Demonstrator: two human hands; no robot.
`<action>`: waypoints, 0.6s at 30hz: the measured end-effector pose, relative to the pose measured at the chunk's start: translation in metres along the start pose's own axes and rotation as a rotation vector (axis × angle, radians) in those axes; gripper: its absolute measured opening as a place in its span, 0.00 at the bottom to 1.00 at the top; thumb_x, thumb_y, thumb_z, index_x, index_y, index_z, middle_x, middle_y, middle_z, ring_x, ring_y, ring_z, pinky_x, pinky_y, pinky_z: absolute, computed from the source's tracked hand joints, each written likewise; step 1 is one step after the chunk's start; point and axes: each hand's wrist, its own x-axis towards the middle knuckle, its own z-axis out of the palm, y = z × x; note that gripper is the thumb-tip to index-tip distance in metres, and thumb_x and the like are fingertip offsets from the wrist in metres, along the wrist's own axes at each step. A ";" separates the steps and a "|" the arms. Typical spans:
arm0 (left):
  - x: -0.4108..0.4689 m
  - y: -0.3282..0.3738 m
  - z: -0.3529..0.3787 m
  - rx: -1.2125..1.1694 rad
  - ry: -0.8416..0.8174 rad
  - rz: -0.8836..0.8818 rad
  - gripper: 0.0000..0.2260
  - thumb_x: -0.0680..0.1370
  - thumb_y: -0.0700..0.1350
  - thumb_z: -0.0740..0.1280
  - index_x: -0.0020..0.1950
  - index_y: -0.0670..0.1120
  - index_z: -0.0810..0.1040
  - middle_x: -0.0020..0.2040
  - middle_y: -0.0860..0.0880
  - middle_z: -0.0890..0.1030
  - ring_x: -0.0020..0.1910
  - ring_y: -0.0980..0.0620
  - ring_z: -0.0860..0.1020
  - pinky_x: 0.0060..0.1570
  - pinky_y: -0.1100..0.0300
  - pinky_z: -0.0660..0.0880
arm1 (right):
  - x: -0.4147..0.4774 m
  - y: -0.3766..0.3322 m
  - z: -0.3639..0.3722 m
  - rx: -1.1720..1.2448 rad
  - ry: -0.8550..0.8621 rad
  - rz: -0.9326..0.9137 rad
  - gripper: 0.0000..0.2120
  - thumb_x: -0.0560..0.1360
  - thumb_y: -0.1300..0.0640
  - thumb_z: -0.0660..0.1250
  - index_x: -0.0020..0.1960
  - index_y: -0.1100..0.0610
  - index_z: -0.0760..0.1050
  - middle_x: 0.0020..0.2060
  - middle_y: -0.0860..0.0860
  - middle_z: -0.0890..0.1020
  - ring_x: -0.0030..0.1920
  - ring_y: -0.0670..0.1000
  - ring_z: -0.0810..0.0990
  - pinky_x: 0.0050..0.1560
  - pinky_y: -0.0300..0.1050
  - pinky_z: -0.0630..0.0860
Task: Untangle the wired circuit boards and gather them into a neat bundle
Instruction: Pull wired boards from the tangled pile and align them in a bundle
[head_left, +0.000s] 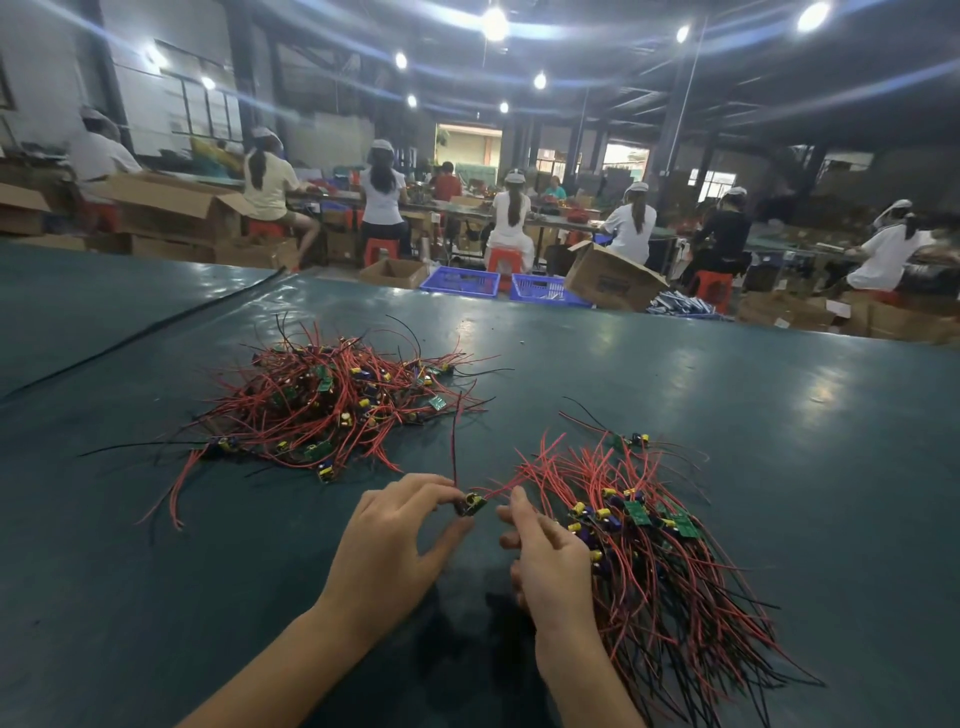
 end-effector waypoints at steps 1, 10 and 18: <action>0.000 0.002 -0.001 0.000 -0.006 0.026 0.11 0.76 0.55 0.67 0.52 0.51 0.81 0.54 0.57 0.80 0.49 0.60 0.78 0.52 0.60 0.72 | -0.002 -0.001 0.001 -0.002 -0.012 -0.031 0.16 0.75 0.45 0.68 0.33 0.52 0.83 0.26 0.45 0.79 0.25 0.40 0.71 0.35 0.40 0.67; -0.001 0.007 -0.003 0.014 -0.010 0.117 0.12 0.73 0.54 0.69 0.52 0.50 0.82 0.55 0.55 0.80 0.51 0.57 0.78 0.50 0.60 0.73 | -0.010 -0.003 0.004 0.003 -0.110 -0.192 0.12 0.77 0.51 0.67 0.38 0.52 0.84 0.30 0.51 0.78 0.31 0.48 0.73 0.29 0.37 0.70; 0.003 0.014 -0.005 -0.451 -0.109 -0.327 0.21 0.73 0.66 0.64 0.34 0.48 0.76 0.30 0.47 0.78 0.30 0.50 0.77 0.33 0.54 0.76 | -0.008 0.000 0.004 -0.006 -0.142 -0.239 0.12 0.78 0.56 0.67 0.39 0.52 0.86 0.31 0.49 0.83 0.33 0.49 0.79 0.34 0.40 0.76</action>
